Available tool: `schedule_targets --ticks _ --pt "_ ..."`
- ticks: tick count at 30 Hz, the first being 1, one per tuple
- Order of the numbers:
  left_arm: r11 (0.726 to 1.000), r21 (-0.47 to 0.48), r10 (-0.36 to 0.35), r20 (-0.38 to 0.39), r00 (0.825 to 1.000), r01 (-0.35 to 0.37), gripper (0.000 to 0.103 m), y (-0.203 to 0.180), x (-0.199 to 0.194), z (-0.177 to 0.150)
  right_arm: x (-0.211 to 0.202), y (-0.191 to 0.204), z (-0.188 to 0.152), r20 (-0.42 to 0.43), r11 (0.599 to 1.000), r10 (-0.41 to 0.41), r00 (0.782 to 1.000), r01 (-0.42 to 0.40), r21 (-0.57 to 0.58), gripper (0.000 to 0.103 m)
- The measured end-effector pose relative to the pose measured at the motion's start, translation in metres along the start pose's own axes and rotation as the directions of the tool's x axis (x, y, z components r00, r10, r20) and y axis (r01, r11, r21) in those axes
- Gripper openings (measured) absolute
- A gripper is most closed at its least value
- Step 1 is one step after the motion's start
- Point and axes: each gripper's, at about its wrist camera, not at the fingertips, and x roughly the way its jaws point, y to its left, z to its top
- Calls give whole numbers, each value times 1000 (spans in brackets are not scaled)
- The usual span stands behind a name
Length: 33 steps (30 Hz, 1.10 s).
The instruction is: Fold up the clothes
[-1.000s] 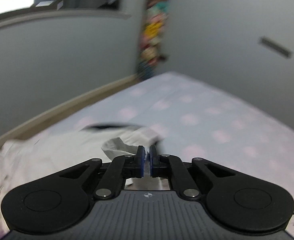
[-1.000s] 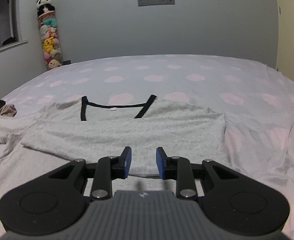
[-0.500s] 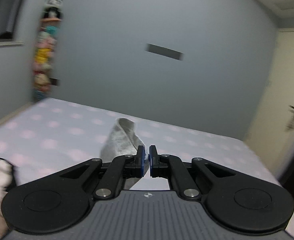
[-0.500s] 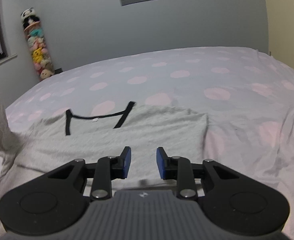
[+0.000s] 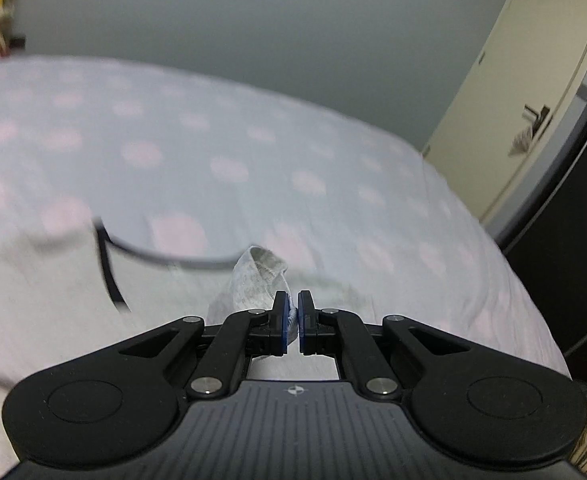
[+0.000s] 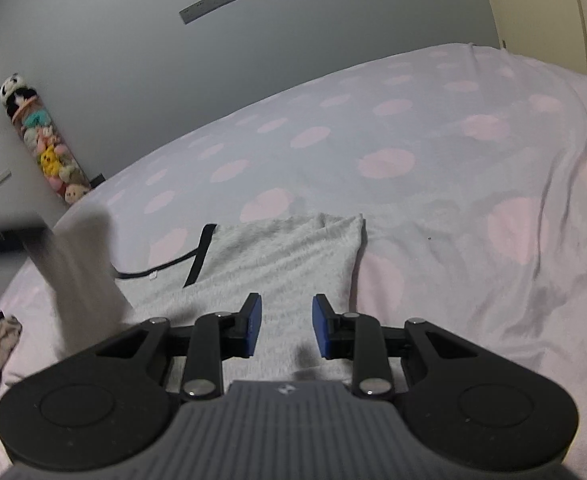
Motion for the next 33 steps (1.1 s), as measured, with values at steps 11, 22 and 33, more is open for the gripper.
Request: schedule_targets --ticks 11,22,33 --pt "991 124 -28 -153 988 47 22 -20 41 -50 9 -12 0 3 991 93 996 -93 96 32" --pt "943 235 248 -17 969 -237 40 56 -54 -60 38 13 -8 -71 975 205 976 -197 103 32" --pt "837 110 543 -33 839 -537 41 165 -73 -61 63 30 -12 -114 974 214 970 -204 95 4"
